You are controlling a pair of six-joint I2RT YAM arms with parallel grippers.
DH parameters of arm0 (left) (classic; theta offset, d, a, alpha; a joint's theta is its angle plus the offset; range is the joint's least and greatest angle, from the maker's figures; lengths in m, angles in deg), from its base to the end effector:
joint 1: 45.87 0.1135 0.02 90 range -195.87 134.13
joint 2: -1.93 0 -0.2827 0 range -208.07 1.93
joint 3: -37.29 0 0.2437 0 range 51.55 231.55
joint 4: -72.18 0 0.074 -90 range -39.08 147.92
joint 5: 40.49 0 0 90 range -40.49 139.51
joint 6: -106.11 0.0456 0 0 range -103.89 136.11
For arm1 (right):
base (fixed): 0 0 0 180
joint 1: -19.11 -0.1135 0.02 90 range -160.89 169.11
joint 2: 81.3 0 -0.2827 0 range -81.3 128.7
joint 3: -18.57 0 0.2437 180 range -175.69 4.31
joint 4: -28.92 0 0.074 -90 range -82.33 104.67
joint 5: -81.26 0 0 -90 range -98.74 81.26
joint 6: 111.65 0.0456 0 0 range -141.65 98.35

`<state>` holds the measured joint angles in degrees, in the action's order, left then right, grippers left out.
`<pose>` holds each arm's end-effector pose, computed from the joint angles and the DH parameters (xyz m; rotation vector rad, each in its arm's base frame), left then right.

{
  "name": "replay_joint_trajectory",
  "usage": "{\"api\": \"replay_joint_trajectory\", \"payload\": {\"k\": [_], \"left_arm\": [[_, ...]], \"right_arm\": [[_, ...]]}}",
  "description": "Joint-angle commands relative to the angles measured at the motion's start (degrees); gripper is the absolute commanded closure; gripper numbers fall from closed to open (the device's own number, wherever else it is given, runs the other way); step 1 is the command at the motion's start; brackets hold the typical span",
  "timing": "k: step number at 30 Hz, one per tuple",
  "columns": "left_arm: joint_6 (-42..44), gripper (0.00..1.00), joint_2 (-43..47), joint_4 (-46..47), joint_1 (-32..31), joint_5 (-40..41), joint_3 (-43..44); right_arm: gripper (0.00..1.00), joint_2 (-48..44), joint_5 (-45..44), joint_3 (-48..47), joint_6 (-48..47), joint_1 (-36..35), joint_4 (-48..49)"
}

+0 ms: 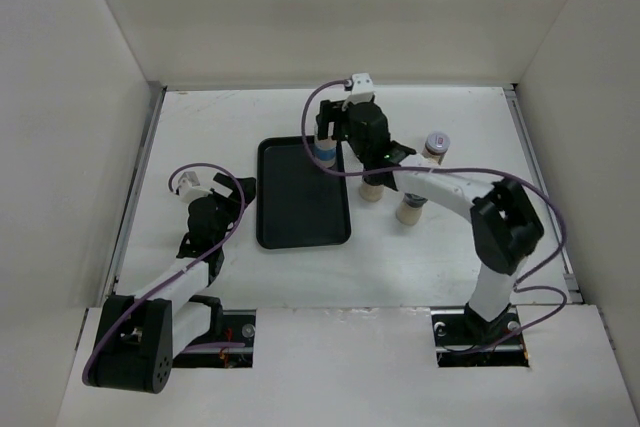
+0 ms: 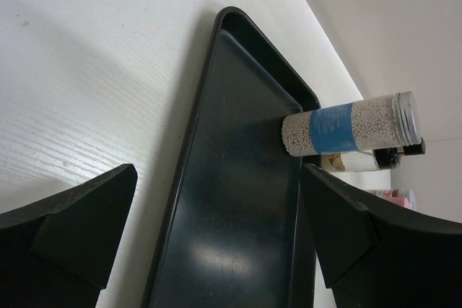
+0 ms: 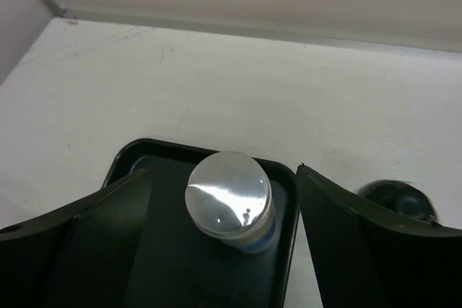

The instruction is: Organize the condiment bottles

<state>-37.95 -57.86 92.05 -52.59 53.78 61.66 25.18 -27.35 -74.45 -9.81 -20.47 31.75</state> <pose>0.1905 -0.0190 0.1845 -0.8097 1.7134 -0.6671 0.3580 0.2770 0.3062 -0.1880 1.7510 0.3705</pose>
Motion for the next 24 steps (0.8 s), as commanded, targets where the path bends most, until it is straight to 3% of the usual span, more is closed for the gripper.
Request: {"api": "replay_joint_trajectory", "payload": {"k": [1, 3, 6, 8, 11, 13, 19, 24], "left_arm": [[-0.34, 0.00, 0.55, 2.87, 0.44, -0.23, -0.70], [-0.34, 0.00, 1.25, 2.70, 0.44, -0.23, -0.70], [-0.17, 0.00, 1.08, 2.78, 0.17, 0.65, -0.88], [-0.34, 0.00, 0.29, 2.87, 0.17, 0.04, -0.62], [-0.34, 0.00, 0.64, 2.87, -0.26, 0.20, -0.62], [-0.43, 0.00, 0.38, 2.87, -0.44, 0.65, -0.53], [-0.43, 0.00, 0.90, 2.87, -0.62, 0.65, -0.62], [-0.60, 0.00, 0.99, 2.78, -0.44, 0.21, -0.70]], "right_arm": [[0.18, -10.05, -1.69, 3.95, 0.64, 1.73, 4.19], [0.34, -13.38, -2.91, 7.64, 1.87, 3.40, 3.23], [0.42, -18.83, -4.32, 12.91, 4.06, 4.46, -1.68], [0.38, -22.96, -5.29, 16.95, 4.78, 4.20, -4.68], [0.18, -28.76, -8.45, 22.41, 3.99, 3.15, -8.19], [0.11, -31.32, -9.51, 24.52, 4.51, 2.18, -12.23], [0.07, -29.58, -7.68, 27.61, 6.53, 0.86, -16.38], [0.08, -23.96, -3.63, 26.29, 6.36, 0.42, -11.47]]}}
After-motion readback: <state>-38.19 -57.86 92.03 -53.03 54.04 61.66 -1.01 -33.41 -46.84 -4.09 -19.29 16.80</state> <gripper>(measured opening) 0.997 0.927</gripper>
